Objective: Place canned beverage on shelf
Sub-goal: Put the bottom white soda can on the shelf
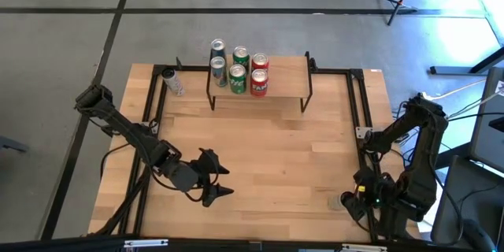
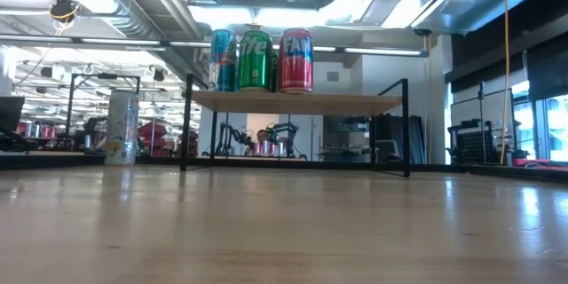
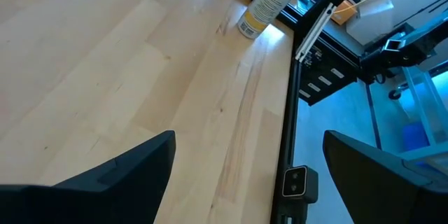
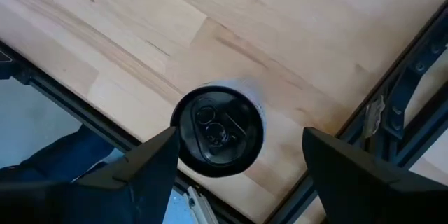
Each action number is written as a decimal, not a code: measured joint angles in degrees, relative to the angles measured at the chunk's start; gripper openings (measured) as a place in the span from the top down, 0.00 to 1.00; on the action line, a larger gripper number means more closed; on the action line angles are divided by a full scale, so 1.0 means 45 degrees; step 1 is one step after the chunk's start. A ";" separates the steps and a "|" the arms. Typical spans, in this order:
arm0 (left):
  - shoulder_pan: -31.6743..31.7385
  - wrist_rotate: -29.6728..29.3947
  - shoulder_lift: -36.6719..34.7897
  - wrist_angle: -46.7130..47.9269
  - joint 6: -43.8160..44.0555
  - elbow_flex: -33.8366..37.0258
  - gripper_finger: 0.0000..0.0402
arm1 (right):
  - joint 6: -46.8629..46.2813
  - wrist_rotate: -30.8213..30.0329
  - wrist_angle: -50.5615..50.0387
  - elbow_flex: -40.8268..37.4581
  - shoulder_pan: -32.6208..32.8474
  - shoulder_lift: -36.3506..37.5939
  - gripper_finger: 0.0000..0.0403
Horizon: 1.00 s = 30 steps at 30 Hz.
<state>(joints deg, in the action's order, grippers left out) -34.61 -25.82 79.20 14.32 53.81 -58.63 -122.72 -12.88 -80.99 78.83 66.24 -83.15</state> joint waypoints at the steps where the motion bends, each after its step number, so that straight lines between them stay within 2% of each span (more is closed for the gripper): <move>1: 0.0000 0.0005 0.0000 0.0001 -0.0001 0.0000 0.13 | 0.0049 -0.0003 0.0004 0.0000 0.0002 0.0003 0.29; 8: 0.0000 0.0092 0.0000 0.0016 0.0013 0.0000 0.13 | 0.0192 0.0002 0.0200 0.0000 -0.0137 -0.0006 0.26; 17: 0.0000 0.0092 -0.0005 0.0035 0.0023 0.0001 0.13 | 0.1026 0.0121 0.0432 0.0000 -0.1027 -0.0203 0.07; 20: 0.0000 0.0092 -0.0005 0.0035 0.0023 0.0005 0.13 | 0.1336 0.0576 0.0318 0.0000 -0.1286 -0.0424 0.02; 30: 0.0000 0.0092 -0.0005 0.0045 0.0009 0.0005 0.13 | 0.1629 0.2231 0.1289 -0.0816 -0.1583 -0.1006 0.06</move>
<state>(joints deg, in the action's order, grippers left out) -34.61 -25.41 79.18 14.52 53.84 -58.61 -115.39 -2.85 -75.18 75.16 59.11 -87.67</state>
